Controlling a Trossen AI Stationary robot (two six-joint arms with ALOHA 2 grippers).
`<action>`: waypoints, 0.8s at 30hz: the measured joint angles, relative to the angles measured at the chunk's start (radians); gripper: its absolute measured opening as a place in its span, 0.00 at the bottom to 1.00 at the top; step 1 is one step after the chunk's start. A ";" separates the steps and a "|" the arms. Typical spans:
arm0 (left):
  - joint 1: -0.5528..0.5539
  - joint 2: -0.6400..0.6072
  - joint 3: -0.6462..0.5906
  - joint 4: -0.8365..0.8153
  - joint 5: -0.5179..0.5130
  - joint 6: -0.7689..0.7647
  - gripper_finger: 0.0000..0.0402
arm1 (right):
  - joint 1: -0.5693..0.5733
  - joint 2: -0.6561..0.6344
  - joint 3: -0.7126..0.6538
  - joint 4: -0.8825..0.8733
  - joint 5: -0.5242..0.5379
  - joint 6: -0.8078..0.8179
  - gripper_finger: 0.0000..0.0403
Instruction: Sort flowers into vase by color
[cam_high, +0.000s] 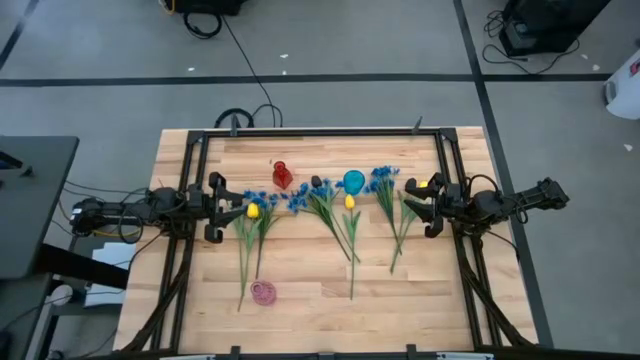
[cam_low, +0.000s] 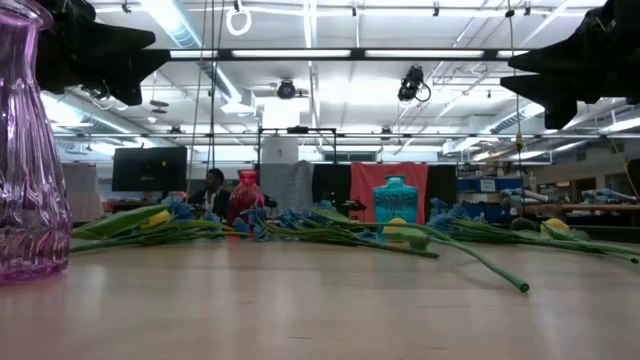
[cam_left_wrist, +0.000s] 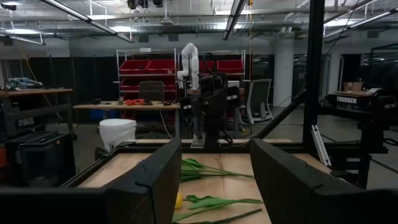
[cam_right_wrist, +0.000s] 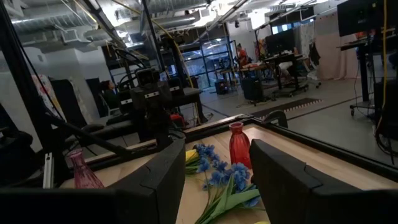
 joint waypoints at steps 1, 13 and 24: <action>0.000 0.000 0.000 0.000 0.000 0.000 0.49 | 0.000 0.000 0.000 0.000 0.000 0.000 0.48; 0.000 0.000 0.000 0.000 0.000 0.000 0.49 | 0.000 0.000 0.000 0.000 0.000 0.000 0.48; 0.000 0.000 0.000 0.058 0.000 0.000 0.49 | 0.000 0.000 0.000 0.000 0.000 0.000 0.48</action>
